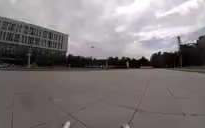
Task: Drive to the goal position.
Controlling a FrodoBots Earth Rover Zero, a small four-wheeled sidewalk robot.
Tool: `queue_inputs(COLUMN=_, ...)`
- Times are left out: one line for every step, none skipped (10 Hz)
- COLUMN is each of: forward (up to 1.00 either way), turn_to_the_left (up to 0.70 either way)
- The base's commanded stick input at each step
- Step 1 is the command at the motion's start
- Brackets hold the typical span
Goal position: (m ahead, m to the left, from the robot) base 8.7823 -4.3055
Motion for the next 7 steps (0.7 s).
queue_inputs(forward=0.7, turn_to_the_left=-0.24)
queue_inputs(forward=0.7, turn_to_the_left=-0.06)
queue_inputs(forward=0.7, turn_to_the_left=0.0)
queue_inputs(forward=0.7, turn_to_the_left=0.0)
queue_inputs(forward=0.7, turn_to_the_left=0.0)
queue_inputs(forward=0.7, turn_to_the_left=0.0)
queue_inputs(forward=0.7, turn_to_the_left=0.0)
